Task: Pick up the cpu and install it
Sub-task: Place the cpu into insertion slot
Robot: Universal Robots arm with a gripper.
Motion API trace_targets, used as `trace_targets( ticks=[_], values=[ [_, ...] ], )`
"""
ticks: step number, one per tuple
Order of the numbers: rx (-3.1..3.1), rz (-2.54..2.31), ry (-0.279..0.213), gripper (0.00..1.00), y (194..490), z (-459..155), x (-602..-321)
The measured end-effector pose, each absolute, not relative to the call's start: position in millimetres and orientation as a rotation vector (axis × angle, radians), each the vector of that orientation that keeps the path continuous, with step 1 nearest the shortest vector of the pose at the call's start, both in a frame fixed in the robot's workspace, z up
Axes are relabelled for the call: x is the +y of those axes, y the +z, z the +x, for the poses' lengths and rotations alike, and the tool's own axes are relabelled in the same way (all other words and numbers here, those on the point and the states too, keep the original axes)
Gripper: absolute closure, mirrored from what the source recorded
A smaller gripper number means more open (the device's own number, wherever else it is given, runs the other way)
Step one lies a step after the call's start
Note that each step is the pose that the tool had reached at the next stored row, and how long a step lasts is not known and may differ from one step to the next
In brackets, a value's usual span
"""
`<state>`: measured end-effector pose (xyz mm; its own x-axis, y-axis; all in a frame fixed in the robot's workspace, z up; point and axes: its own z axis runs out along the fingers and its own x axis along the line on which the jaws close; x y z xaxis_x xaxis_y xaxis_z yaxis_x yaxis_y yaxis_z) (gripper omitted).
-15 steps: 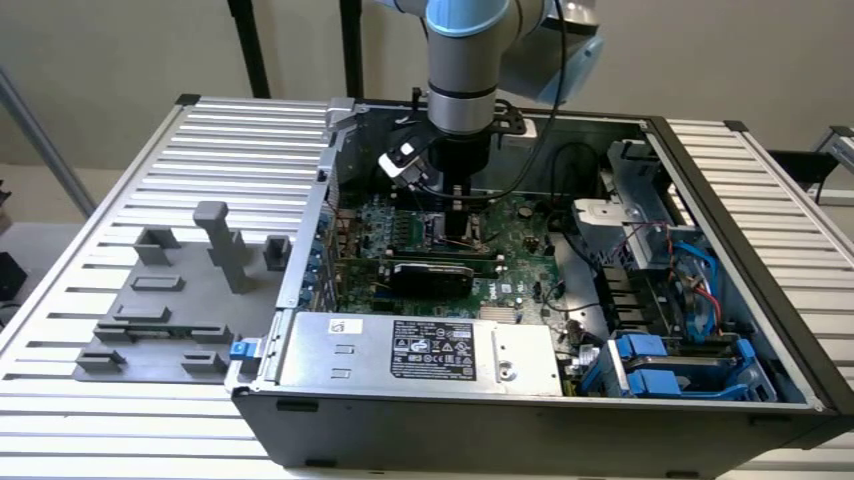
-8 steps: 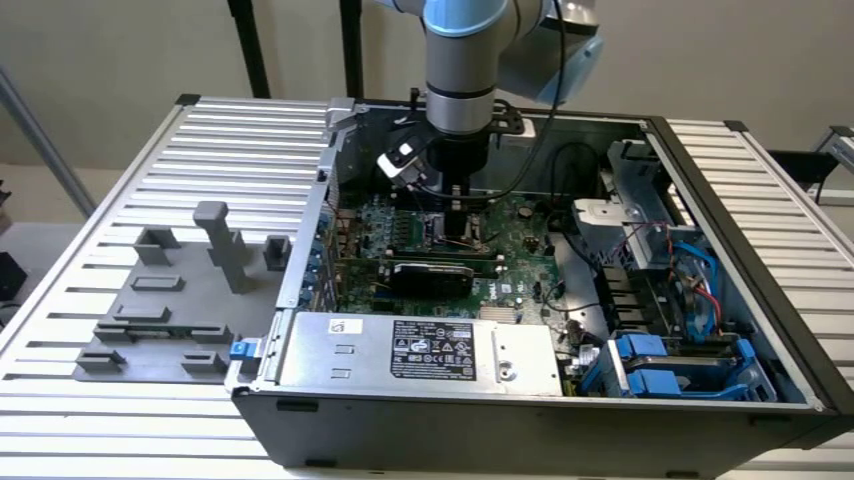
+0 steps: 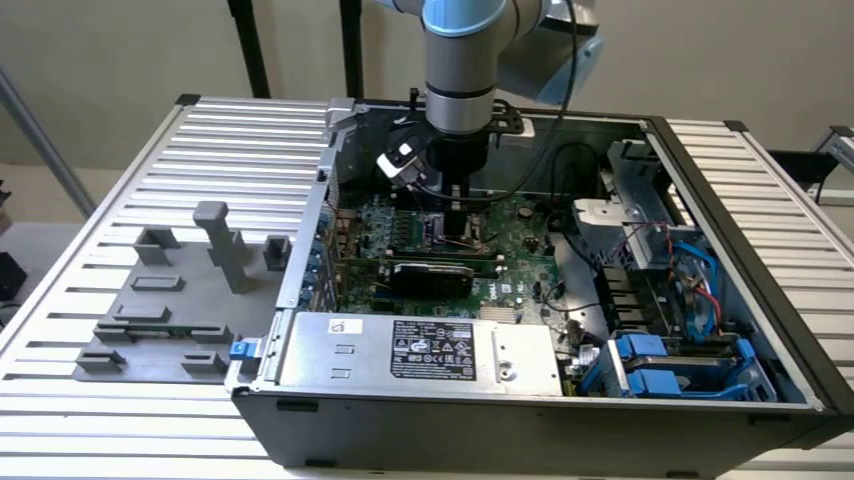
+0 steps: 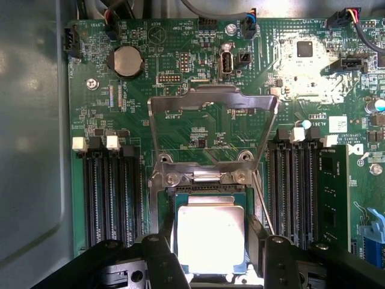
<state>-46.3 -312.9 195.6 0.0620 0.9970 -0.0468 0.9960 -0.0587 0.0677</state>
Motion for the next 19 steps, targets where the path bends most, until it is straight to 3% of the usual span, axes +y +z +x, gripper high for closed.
trace_targets(
  ticks=[8, 9, 19],
  values=[
    [2.097, 2.228, 0.021, 0.44, 195.4, -46.2, -311.8],
    [2.097, 2.228, 0.021, 0.37, 195.4, -46.3, -311.8],
    [2.097, 2.228, 0.021, 0.37, 197.8, -46.3, -311.7]
  ],
)
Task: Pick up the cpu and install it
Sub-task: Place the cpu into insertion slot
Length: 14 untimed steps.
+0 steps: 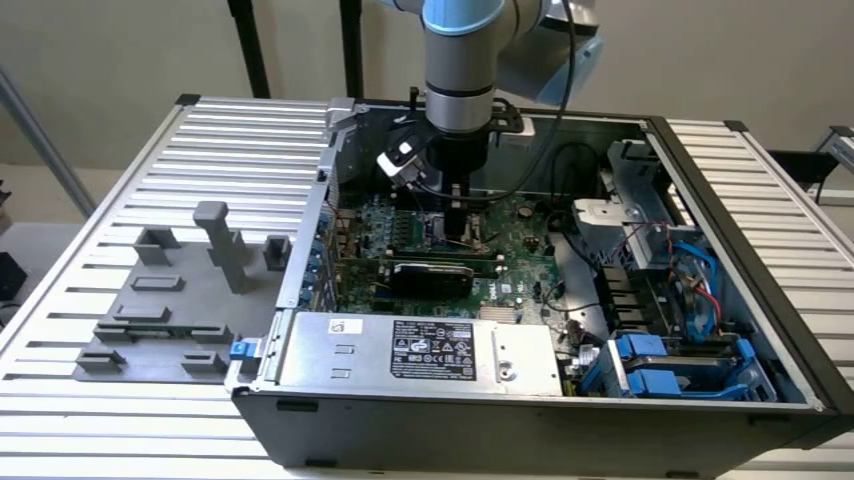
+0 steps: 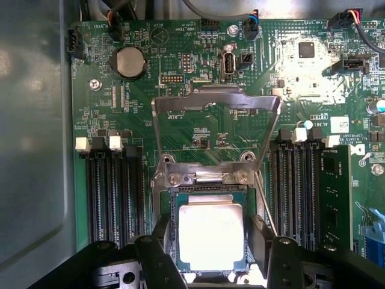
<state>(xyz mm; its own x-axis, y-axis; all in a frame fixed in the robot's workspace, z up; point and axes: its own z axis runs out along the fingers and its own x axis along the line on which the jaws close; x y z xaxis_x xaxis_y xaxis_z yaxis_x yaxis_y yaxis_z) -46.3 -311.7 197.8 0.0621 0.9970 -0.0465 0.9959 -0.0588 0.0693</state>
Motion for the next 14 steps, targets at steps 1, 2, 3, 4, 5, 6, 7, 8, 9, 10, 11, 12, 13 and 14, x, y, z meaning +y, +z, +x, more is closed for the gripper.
trace_targets(
  ticks=[1, 2, 3, 4, 5, 6, 7, 8, 9, 10, 11, 12, 13, 14],
  values=[
    [2.097, 2.228, 0.021, 0.37, 198.8, -46.3, -311.7],
    [2.097, 2.228, 0.021, 0.37, 199.7, -46.3, -311.7],
    [2.097, 2.228, 0.021, 0.37, 200.2, -46.3, -311.7],
    [2.097, 2.228, 0.022, 0.37, 200.3, -46.3, -311.7],
    [2.097, 2.228, 0.022, 0.37, 200.3, -46.3, -311.6],
    [2.097, 2.229, 0.023, 0.37, 200.4, -46.4, -311.7],
    [2.098, 2.230, 0.024, 0.37, 200.5, -46.5, -311.8],
    [2.100, 2.231, 0.028, 0.37, 200.5, -46.7, -311.8],
    [2.101, 2.233, 0.032, 0.37, 200.5, -47.1, -311.8],
    [2.103, 2.235, 0.036, 0.37, 200.6, -47.6, -311.8],
    [2.104, 2.237, 0.039, 0.37, 200.7, -48.1, -311.8],
    [2.105, 2.238, 0.041, 0.37, 200.6, -48.6, -311.9],
    [2.106, 2.239, 0.042, 0.37, 200.7, -49.0, -311.9],
    [2.106, 2.239, 0.043, 0.37, 200.6, -49.2, -312.0]
  ],
)
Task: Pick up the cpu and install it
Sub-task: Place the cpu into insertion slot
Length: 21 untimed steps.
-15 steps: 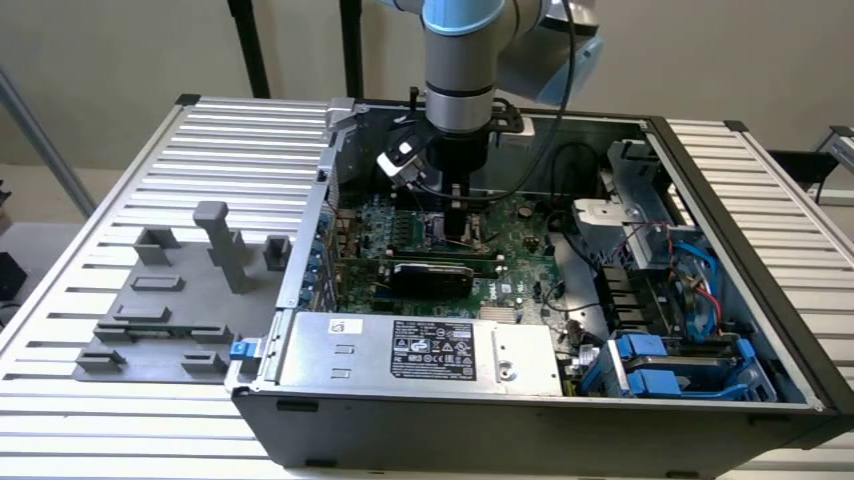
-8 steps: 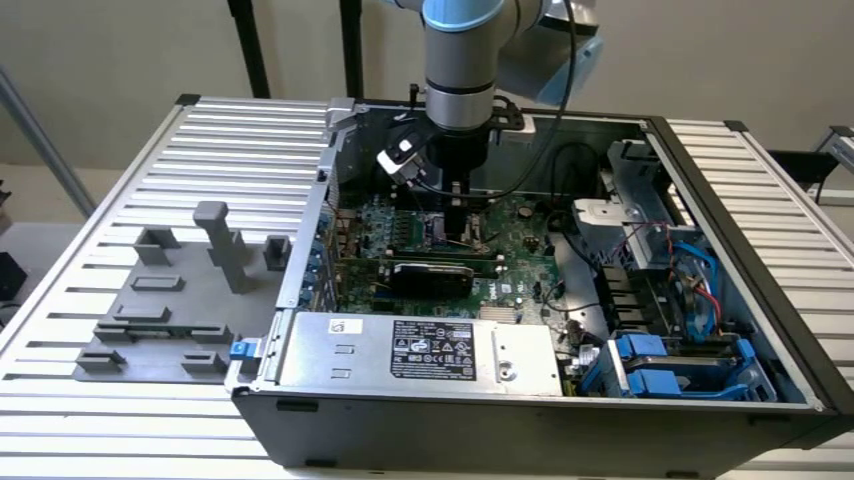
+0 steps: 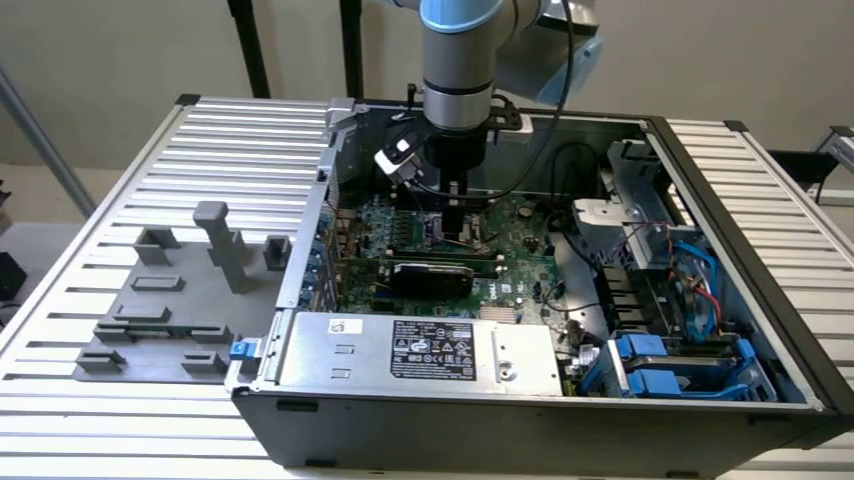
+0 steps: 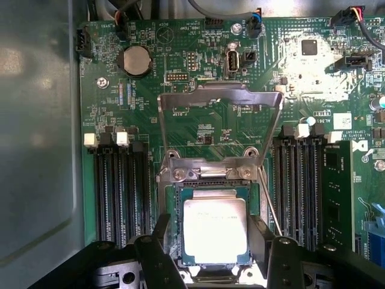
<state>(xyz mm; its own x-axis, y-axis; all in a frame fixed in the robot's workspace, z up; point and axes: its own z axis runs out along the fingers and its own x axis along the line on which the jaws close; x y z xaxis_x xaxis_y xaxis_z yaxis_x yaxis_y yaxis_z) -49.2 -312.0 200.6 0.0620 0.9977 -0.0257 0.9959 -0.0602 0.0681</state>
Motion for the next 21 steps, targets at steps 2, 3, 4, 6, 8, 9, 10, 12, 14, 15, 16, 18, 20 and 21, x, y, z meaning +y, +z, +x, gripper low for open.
trace_targets(
  ticks=[2, 3, 4, 6, 8, 9, 10, 12, 14, 15, 16, 18, 20, 21],
  values=[
    [2.107, 2.240, 0.044, 0.37, 200.7, -49.7, -312.1],
    [2.107, 2.240, 0.045, 0.37, 200.8, -50.1, -312.1],
    [2.108, 2.241, 0.047, 0.37, 201.0, -50.5, -312.1],
    [2.109, 2.243, 0.050, 0.37, 201.6, -51.1, -312.1],
    [2.110, 2.244, 0.053, 0.37, 202.3, -51.5, -312.1],
    [2.111, 2.245, 0.054, 0.37, 202.6, -51.7, -312.1],
    [2.111, 2.246, 0.056, 0.37, 202.9, -52.2, -312.1],
    [2.113, 2.248, 0.059, 0.37, 203.3, -53.4, -312.1],
    [2.114, 2.249, 0.062, 0.37, 203.7, -54.5, -312.1],
    [2.115, 2.250, 0.063, 0.37, 203.7, -54.9, -312.1],
    [2.115, 2.250, 0.064, 0.37, 203.7, -55.0, -312.1],
    [2.116, 2.251, 0.067, 0.37, 203.6, -55.1, -312.1],
    [2.117, 2.253, 0.069, 0.37, 203.6, -55.1, -312.1],
    [2.118, 2.254, 0.071, 0.37, 203.5, -55.1, -312.1]
  ],
)
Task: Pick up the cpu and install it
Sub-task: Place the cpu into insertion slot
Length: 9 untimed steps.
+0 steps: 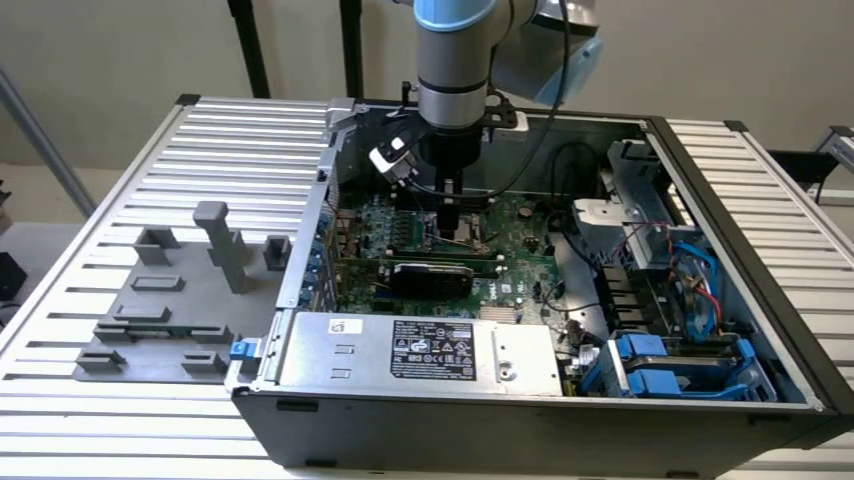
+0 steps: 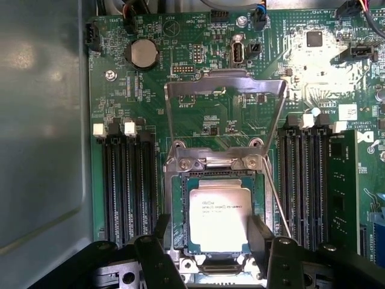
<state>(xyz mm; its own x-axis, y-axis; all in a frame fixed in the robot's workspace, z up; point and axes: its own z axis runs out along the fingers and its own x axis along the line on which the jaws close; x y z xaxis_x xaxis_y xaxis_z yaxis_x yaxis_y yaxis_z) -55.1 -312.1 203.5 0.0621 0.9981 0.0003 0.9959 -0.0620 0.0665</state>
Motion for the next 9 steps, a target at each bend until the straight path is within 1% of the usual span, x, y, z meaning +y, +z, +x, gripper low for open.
trace_targets(
  ticks=[9],
  values=[
    [2.123, 2.259, 0.082, 0.37, 202.3, -55.1, -312.1]
  ],
)
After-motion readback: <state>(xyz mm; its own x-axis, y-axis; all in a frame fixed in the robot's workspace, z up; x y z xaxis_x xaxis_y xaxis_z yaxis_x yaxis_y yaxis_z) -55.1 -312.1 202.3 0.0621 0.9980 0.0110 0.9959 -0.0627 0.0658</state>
